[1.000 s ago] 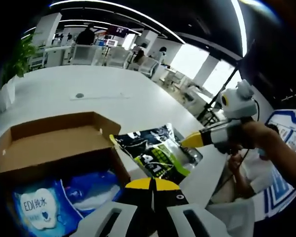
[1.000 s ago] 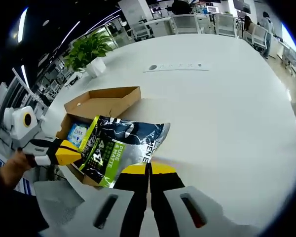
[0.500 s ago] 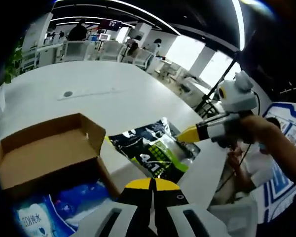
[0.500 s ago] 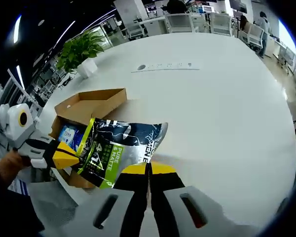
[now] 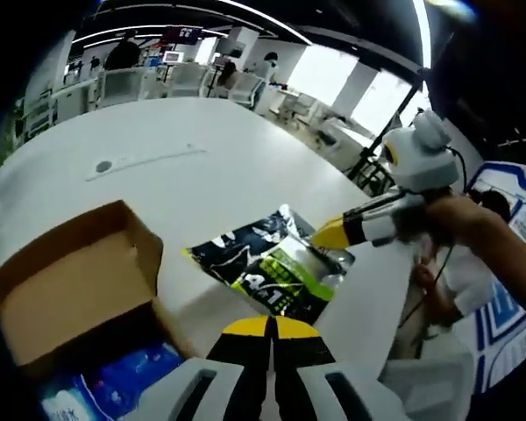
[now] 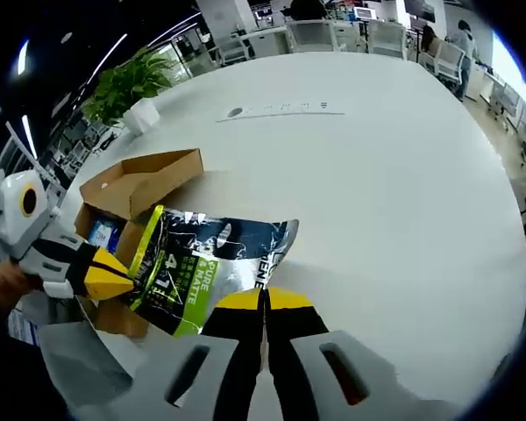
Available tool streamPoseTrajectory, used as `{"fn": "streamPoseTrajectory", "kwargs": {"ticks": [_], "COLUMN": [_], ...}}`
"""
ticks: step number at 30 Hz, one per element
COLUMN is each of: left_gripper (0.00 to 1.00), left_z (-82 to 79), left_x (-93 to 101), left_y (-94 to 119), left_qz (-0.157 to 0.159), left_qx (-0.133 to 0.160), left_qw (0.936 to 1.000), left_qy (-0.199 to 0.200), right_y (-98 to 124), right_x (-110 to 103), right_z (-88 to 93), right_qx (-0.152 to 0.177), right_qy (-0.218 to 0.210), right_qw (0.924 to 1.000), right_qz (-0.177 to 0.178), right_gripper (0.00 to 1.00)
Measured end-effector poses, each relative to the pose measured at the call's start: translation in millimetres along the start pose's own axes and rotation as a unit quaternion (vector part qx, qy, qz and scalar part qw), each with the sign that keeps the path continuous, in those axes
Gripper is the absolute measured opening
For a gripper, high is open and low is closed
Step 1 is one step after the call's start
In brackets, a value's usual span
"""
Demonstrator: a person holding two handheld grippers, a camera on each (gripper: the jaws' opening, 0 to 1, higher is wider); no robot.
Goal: Operate the shoe box by opening the lid, removing the specified soft item, and placing it in the target area until the item is outside and the box remains undamaged.
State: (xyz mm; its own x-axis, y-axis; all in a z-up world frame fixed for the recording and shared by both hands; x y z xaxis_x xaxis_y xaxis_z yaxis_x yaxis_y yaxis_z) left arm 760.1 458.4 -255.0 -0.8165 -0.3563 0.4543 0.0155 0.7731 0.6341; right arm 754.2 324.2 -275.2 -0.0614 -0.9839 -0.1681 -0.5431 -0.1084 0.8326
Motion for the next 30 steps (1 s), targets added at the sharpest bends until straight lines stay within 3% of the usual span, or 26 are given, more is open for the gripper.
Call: {"fn": "streamPoseTrajectory", "kwargs": {"ticks": [6,15,16,19,22,26,30], "left_gripper": [0.0,0.0,0.0,0.0,0.0,0.0,0.0], "left_z": [2.8,12.4,8.6,7.9,9.6,15.2,17.0], "left_x": [-10.4,-15.3,-16.3,-16.4,-17.6,-17.2,-18.7], "left_y": [-12,-30,-29,-32,-35,-44,-49], "left_qz": [-0.016,-0.033,-0.037,-0.043,-0.05,-0.043,-0.046], "left_qx": [-0.039,-0.1,-0.101,-0.106,-0.124,-0.136,-0.151], "left_qw": [0.9984,0.9898,0.9868,0.9843,0.9751,0.9727,0.9632], "left_qy": [-0.039,-0.096,-0.121,-0.134,-0.177,-0.183,-0.218], "right_y": [-7,-22,-24,-32,-35,-35,-38], "right_x": [2,5,6,9,11,11,15], "right_z": [0.6,4.3,5.1,7.7,8.4,8.4,11.0], "right_qx": [0.009,0.008,0.008,0.005,0.005,0.007,0.007], "right_qy": [-0.009,-0.017,-0.015,-0.019,-0.022,-0.027,-0.031], "right_qw": [0.9999,0.9998,0.9998,0.9998,0.9997,0.9995,0.9994], "right_qz": [0.003,0.003,0.007,0.009,0.01,0.011,0.011], "right_gripper": [0.0,0.0,0.0,0.0,0.0,0.0,0.0]}}
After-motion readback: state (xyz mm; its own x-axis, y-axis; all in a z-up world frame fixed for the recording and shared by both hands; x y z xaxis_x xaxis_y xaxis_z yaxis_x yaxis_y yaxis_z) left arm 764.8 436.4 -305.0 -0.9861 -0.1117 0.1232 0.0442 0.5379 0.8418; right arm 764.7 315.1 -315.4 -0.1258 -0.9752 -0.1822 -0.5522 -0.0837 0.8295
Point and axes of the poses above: the point that each gripper's makers call its tool centre point, and the gripper's own axes: y roughly backward along the fingers, x roughly to its right, z roughly out of its underside, the point moved 2 cm from there along y, roughly backward along the fingers, and after that the axes turned 7 degrees about z, right-handed, at the moved point
